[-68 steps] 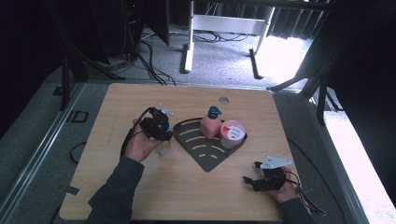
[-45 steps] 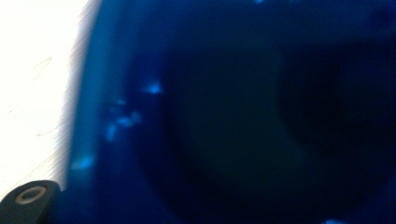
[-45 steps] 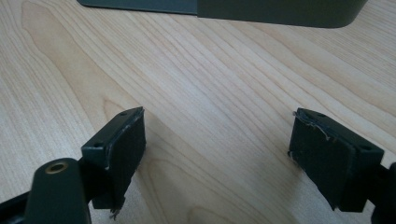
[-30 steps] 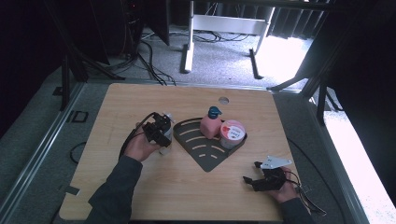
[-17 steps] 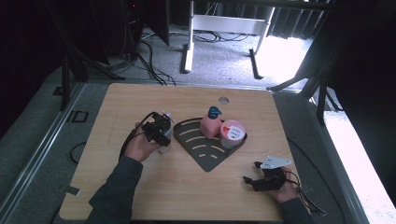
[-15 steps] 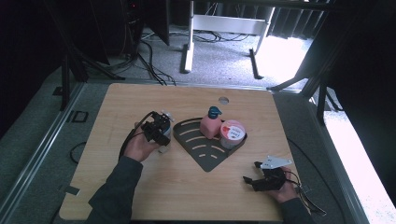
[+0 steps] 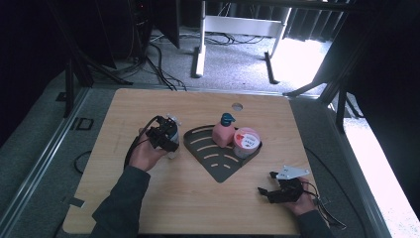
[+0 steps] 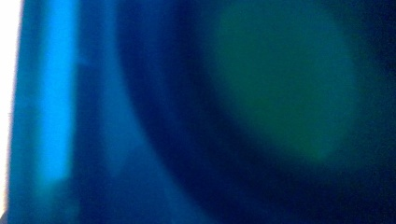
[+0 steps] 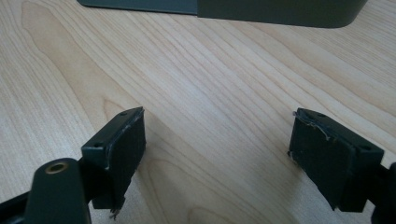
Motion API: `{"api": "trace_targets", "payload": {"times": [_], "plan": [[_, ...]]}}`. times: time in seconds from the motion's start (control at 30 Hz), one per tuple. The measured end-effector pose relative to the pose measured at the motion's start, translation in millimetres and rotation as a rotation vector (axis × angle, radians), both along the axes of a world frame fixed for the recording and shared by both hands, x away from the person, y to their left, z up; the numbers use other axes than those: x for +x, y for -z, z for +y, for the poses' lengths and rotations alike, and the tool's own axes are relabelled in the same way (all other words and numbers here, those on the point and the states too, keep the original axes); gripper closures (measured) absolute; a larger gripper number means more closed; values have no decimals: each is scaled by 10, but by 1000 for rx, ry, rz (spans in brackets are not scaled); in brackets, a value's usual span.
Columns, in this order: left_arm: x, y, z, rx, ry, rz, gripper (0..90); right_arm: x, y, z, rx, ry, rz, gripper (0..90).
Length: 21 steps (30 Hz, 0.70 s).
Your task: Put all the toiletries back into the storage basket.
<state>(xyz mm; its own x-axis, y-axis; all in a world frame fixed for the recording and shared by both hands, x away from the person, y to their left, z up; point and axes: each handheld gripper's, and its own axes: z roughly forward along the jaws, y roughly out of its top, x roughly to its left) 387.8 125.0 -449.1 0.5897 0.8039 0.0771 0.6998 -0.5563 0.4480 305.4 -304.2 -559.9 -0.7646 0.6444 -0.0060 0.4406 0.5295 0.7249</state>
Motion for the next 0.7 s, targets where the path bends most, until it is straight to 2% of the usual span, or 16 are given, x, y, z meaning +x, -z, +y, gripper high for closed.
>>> {"api": "trace_targets", "payload": {"times": [0.1, 0.2, 0.7], "plan": [[-2, -27, 22, -19, -3, -5, 551, 0, 0, 0, 0, 0, 0, 182], [-8, -51, 17, -9, -1, -12, 551, 0, 0, 0, 0, 0, 0, 182], [12, -193, -37, -24, 16, -48, 551, 2, 0, 0, 1, -2, 1, 182]]}}
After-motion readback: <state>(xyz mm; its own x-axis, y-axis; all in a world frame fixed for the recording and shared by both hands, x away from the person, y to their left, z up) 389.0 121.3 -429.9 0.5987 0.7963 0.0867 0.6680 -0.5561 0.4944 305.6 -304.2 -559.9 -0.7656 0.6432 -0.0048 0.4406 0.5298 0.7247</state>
